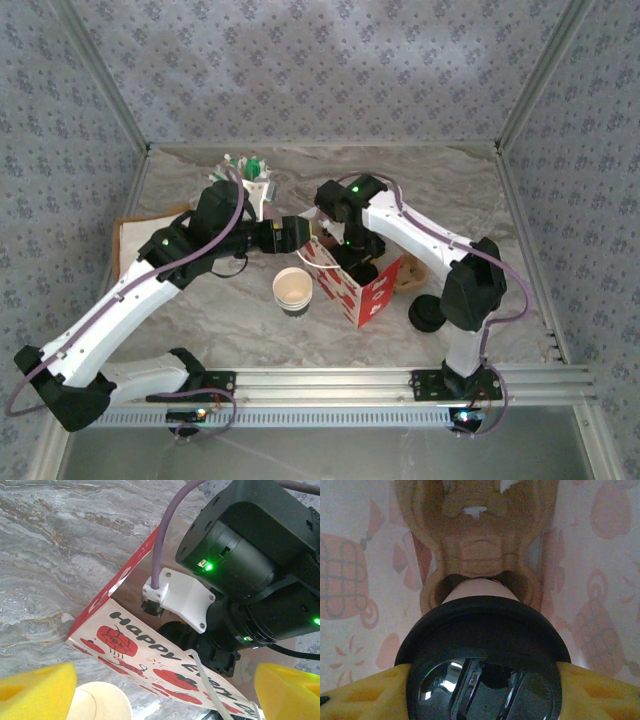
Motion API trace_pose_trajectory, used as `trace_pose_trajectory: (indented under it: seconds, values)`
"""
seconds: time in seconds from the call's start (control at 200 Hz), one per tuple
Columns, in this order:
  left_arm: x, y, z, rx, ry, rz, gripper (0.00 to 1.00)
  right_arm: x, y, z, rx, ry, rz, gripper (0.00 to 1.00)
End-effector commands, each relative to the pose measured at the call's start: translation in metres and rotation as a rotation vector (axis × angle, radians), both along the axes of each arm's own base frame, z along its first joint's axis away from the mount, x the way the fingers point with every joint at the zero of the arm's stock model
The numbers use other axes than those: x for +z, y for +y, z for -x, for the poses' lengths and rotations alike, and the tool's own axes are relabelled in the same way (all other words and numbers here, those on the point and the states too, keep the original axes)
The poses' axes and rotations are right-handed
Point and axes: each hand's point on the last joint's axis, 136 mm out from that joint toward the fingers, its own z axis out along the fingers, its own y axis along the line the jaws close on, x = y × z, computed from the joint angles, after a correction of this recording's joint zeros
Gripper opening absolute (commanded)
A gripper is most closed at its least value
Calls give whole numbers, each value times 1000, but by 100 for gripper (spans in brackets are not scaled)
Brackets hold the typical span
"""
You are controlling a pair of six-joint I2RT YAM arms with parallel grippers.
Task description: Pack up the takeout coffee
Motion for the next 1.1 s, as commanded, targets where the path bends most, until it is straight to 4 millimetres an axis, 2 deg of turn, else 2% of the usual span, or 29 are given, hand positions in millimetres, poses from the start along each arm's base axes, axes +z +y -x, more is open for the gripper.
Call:
trace_pose_trajectory:
  seconds: [0.0, 1.094]
  values:
    - [11, -3, -1, -9, -36, 16, 92, 2, 1, 4, 19, 32, 9, 63]
    - [14, -3, -2, -12, -45, 13, 92, -9, 6, 2, 34, 63, 33, 64]
